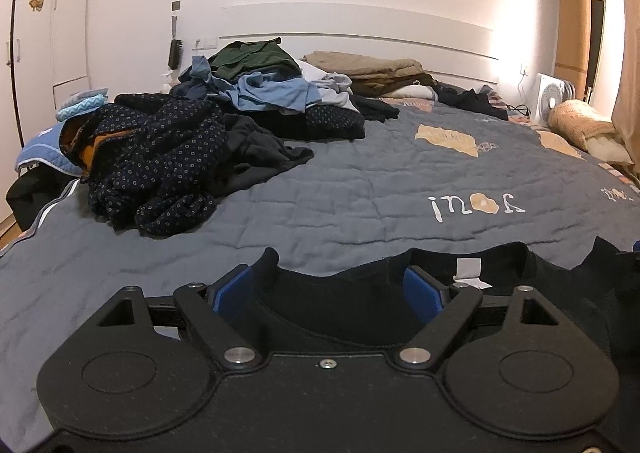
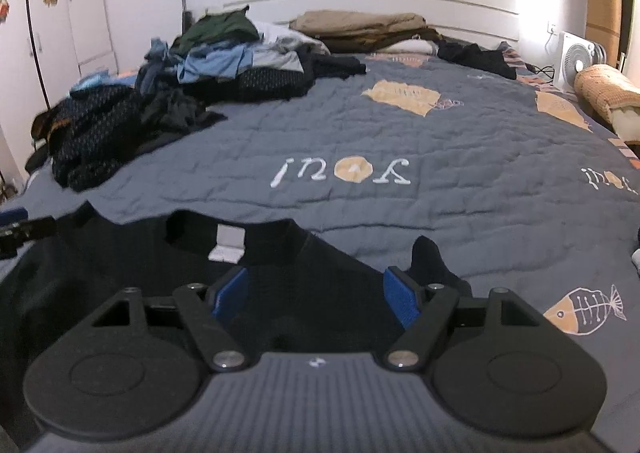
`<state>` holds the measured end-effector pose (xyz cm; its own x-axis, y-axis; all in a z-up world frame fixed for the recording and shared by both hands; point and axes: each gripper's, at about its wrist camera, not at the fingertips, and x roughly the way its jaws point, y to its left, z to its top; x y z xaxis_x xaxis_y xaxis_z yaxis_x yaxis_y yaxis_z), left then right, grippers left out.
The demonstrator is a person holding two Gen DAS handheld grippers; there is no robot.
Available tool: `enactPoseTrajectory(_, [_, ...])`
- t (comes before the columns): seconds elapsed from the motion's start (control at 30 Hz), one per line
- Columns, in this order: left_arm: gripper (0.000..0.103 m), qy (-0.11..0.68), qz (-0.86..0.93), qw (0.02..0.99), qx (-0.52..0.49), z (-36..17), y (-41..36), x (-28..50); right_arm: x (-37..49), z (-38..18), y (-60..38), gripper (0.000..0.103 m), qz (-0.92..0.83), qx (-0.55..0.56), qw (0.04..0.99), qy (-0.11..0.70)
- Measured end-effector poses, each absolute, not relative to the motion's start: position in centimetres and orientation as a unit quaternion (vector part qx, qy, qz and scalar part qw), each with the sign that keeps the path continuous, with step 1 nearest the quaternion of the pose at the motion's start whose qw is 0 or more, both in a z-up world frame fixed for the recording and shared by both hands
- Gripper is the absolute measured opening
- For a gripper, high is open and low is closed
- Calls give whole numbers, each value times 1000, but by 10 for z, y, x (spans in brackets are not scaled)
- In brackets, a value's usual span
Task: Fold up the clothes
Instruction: 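Move both grippers back over the sweatshirt collar and grasp its edge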
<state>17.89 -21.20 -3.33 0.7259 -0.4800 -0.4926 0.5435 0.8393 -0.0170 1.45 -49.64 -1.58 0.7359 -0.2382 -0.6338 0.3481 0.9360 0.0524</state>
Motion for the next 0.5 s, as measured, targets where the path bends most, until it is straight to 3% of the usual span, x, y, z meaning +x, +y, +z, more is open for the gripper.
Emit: enactPoseTrajectory(0.5, [83, 259, -274, 923, 81, -38, -214, 184, 14, -22, -510, 74, -126, 94, 899, 408])
